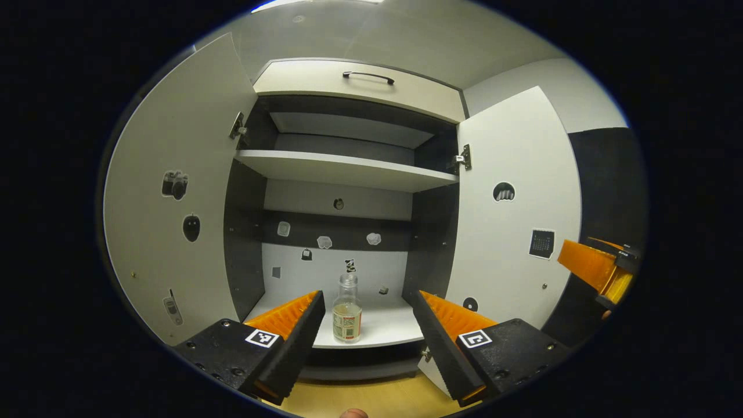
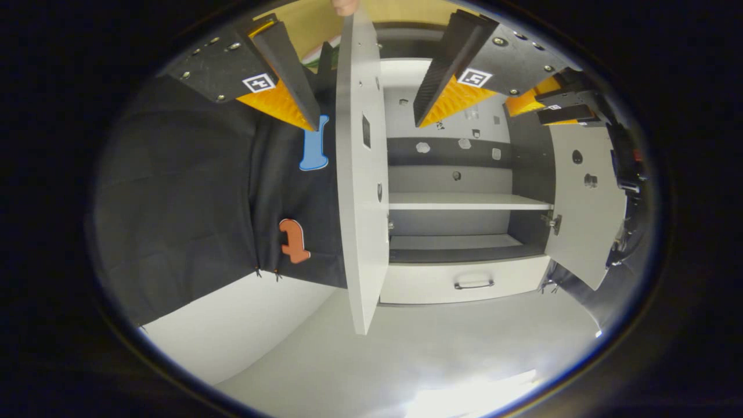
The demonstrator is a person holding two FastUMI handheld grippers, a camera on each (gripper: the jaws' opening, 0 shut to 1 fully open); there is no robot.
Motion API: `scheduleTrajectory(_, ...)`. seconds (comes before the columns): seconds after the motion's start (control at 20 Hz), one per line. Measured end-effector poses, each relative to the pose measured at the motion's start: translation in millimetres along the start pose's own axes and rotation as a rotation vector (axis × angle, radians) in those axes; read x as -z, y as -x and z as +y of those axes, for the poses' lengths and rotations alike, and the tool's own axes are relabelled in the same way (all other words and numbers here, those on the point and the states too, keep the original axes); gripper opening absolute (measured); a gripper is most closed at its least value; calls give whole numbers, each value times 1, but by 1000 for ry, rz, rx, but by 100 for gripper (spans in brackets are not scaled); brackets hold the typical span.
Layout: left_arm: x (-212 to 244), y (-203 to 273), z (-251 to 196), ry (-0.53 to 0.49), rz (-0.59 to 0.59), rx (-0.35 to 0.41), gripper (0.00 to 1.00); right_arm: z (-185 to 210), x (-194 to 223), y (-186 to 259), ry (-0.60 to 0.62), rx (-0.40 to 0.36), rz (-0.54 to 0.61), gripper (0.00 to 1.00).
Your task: Grasp the bottle in the cabinet with the left hand and place it on the coaster, then close the right door with the right hand and the left door with the left hand.
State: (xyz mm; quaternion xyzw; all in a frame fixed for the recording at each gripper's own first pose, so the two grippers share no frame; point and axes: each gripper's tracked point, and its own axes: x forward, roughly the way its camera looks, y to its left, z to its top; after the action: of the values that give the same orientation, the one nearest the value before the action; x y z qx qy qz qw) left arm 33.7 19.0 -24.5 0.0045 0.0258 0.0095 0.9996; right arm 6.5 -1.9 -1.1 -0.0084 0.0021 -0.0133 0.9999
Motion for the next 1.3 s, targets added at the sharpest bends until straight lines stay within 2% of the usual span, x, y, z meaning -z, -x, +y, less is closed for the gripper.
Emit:
scheduleTrajectory(0.2, 18, -29, 11, -7, 38, 5, 96, -1, -1, -2, 5, 17, -8, 98)
scheduleTrajectory(0.4, 34, -76, 32, -16, 58, -20, 96, -3, -2, -3, 18, 39, -18, 98)
scheduleTrajectory(0.45, 41, -89, 34, -20, 73, -16, 97, -5, -1, -3, 23, 46, -20, 100)
scheduleTrajectory(0.65, 80, -142, 38, 9, 158, 10, 97, -14, -1, -1, 36, 82, -15, 98)
scheduleTrajectory(1.0, 115, -213, 67, -43, 197, -56, 95, -22, 1, 3, 48, 128, 4, 98)
scheduleTrajectory(1.1, 118, -225, 66, -49, 195, -40, 86, -23, 2, 4, 59, 127, 14, 98)
scheduleTrajectory(1.2, 113, -227, 72, -79, 180, -46, 57, -25, 2, 7, 63, 127, 22, 98)
scheduleTrajectory(1.3, 116, -228, 70, -75, 186, -31, 51, -27, 2, 8, 62, 137, 27, 98)
